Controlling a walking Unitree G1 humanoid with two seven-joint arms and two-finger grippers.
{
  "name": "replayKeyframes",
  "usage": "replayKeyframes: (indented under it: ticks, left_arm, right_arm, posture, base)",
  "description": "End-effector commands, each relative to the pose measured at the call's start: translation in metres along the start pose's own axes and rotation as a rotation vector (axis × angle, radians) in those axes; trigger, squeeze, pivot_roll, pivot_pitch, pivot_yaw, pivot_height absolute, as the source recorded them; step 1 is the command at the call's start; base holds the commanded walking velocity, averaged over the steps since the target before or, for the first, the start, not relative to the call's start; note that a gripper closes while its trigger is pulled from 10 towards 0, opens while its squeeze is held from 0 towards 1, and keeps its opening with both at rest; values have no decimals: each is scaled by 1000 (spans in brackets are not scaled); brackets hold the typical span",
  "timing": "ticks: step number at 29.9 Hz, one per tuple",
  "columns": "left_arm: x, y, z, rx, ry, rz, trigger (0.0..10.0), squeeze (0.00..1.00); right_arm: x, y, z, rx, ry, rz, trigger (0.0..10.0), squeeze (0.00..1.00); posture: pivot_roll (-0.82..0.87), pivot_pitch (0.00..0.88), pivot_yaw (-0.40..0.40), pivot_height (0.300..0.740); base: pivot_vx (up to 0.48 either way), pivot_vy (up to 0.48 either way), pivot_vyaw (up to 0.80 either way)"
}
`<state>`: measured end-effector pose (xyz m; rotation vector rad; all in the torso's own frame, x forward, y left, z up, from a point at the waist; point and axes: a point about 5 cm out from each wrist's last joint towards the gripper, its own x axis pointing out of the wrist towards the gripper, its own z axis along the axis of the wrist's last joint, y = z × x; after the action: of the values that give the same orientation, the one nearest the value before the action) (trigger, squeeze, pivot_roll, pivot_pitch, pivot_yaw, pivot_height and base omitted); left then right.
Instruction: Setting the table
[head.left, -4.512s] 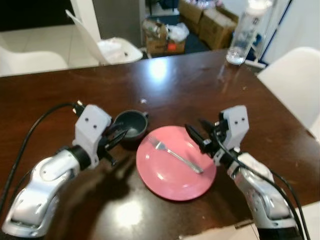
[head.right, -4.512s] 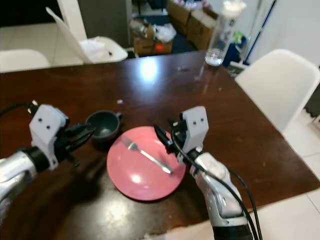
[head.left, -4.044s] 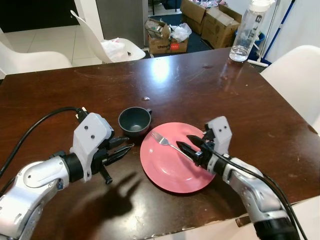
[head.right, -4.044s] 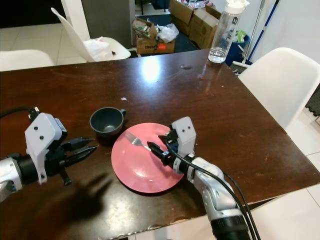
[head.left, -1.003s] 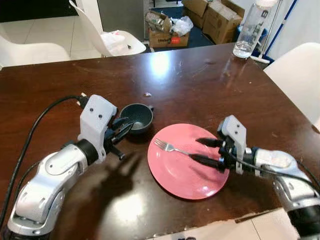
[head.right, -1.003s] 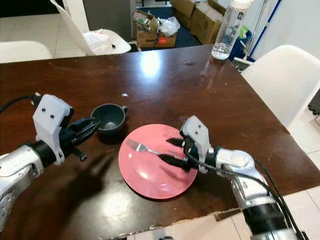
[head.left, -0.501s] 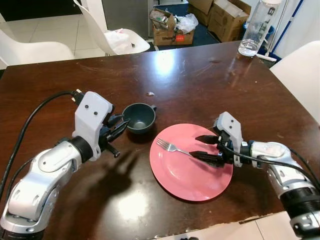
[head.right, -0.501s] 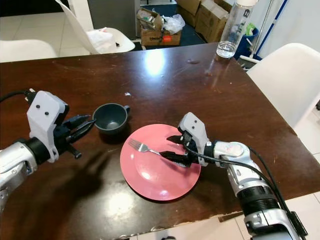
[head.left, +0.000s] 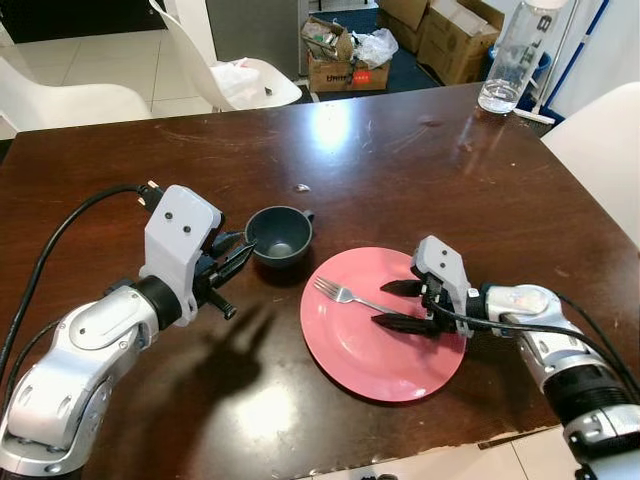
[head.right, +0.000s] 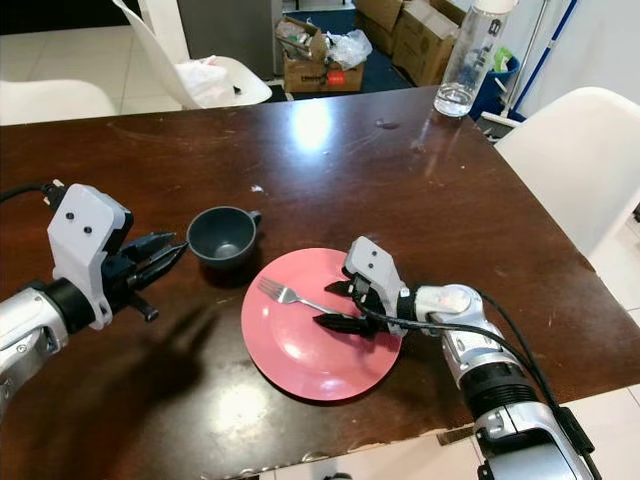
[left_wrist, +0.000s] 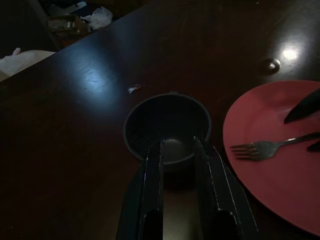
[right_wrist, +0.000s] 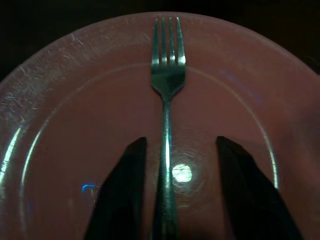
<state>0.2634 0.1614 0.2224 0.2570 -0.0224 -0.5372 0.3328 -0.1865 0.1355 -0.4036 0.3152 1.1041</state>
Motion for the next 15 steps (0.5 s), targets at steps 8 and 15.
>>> replayKeyframes:
  ticks: [8, 15]
  left_arm:
    - [-4, -1, -2, -4, 15, 6, 10000, 0]
    - [-2, -2, -2, -8, 12, 7, 10000, 0]
  right_arm:
    - [0, 7, -29, 75, 87, 32, 0, 0]
    - [0, 7, -29, 92, 62, 29, 0, 0]
  posture:
    - [95, 123, 105, 740]
    - [89, 117, 101, 740]
  base:
    - [0, 0, 0]
    - [0, 0, 0]
